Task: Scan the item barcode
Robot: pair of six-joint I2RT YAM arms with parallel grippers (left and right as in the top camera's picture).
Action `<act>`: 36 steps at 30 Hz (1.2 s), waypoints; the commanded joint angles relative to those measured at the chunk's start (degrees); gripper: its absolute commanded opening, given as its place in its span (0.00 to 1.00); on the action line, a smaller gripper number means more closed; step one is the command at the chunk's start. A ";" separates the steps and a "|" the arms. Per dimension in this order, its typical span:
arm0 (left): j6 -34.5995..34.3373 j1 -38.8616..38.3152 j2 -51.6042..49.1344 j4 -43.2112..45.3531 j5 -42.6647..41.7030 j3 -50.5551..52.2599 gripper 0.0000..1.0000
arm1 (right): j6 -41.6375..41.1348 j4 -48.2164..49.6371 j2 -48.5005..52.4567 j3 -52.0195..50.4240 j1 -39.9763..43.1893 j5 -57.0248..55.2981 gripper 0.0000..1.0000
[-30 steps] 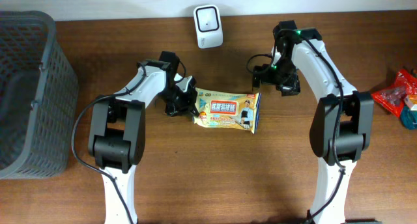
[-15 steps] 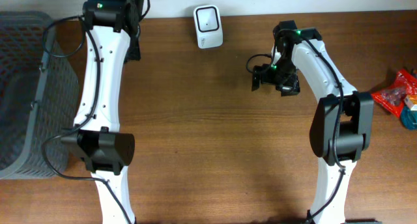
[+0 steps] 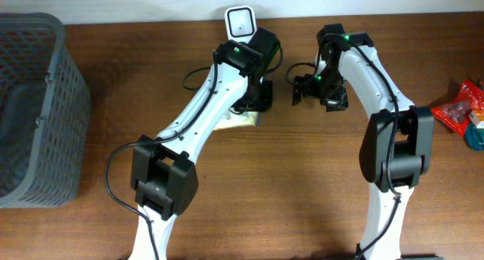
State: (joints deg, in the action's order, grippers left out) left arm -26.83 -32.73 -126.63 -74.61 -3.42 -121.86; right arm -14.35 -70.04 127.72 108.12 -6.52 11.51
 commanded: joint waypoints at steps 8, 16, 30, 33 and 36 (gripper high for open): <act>6.12 19.15 1.64 -11.19 7.93 -7.54 0.00 | 0.39 5.20 0.13 0.76 -0.20 14.47 0.99; 6.99 21.14 1.25 17.68 -2.82 25.14 0.00 | -9.66 20.00 0.44 -4.15 -16.46 22.27 0.04; 5.66 23.43 10.12 11.21 2.10 21.59 0.28 | -8.37 8.02 -8.59 -6.88 -16.00 0.20 0.80; 5.68 23.15 7.30 12.61 -3.87 21.70 0.94 | -8.37 8.52 -8.70 -6.91 -13.27 -1.03 0.99; 5.73 22.99 0.83 15.76 -10.40 21.70 0.99 | -8.37 11.02 -8.35 -6.93 -9.20 -1.03 0.99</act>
State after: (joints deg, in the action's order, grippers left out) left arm -20.99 -9.47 -119.90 -60.34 -7.33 -100.03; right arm -23.33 -59.55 119.74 100.44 -17.76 11.60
